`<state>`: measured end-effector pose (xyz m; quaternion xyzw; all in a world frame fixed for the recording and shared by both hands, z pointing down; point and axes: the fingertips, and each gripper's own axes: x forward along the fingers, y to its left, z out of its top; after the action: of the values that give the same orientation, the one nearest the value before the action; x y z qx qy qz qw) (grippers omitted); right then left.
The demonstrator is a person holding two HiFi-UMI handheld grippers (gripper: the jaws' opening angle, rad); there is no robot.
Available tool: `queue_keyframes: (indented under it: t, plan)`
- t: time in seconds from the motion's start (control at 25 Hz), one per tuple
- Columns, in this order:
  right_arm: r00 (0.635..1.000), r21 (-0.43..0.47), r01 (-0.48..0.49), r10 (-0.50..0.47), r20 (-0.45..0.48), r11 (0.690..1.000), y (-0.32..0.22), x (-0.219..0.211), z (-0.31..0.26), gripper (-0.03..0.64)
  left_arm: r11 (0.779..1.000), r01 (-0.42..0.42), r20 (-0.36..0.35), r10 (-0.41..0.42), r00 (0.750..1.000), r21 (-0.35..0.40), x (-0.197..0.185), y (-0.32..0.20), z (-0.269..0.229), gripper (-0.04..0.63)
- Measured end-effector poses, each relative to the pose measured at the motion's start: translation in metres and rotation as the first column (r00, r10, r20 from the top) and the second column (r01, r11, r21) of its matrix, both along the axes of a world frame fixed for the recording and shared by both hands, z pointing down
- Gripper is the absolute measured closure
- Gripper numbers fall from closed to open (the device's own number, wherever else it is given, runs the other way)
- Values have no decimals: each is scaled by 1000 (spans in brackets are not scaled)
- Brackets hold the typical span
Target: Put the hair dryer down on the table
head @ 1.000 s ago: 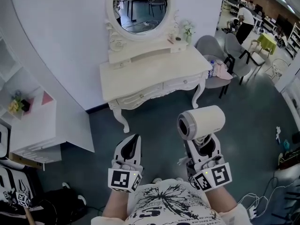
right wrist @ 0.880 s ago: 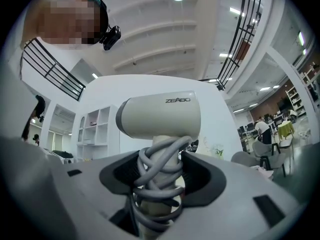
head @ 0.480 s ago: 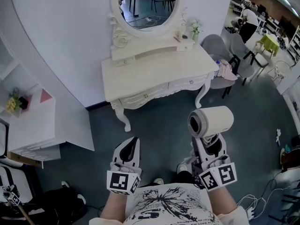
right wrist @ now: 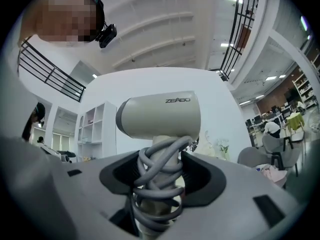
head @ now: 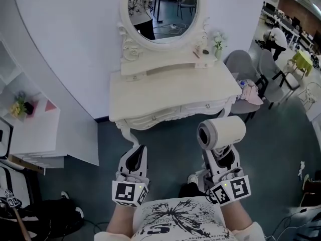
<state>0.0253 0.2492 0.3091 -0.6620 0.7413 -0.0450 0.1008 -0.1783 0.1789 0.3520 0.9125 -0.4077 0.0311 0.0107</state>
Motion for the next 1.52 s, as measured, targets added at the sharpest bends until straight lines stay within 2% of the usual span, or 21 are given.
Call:
queue_keyframes:
  t: [0.16, 0.32, 0.56, 0.88, 1.2, 1.36, 1.52]
  plan:
    - [998, -4, 62, -62, -12, 998, -32, 49, 0, 364, 998, 51, -7, -51, 999, 35, 55, -24, -7, 574]
    - [992, -23, 124, -124, -32, 992, -62, 91, 5, 364, 996, 92, -26, -91, 995, 20, 102, -46, -2, 574]
    - [984, -53, 175, -177, -32, 983, -101, 133, 15, 364, 991, 135, -29, -135, 990, -7, 136, -68, 6, 574]
    - [979, -67, 203, -205, -12, 977, -165, 142, 26, 364, 985, 171, -11, -171, 985, -24, 138, -124, 16, 574]
    - [975, -105, 219, -222, -15, 970, -271, 126, 39, 364, 984, 176, -18, -176, 984, -22, 126, -234, 24, 574]
    - [976, -125, 217, -220, -9, 968, -329, 116, 48, 364, 989, 150, -28, -150, 988, -13, 120, -292, 24, 574]
    - [976, -173, 217, -220, 1, 961, -377, 106, 64, 364, 991, 123, -7, -124, 992, -42, 113, -337, 31, 574]
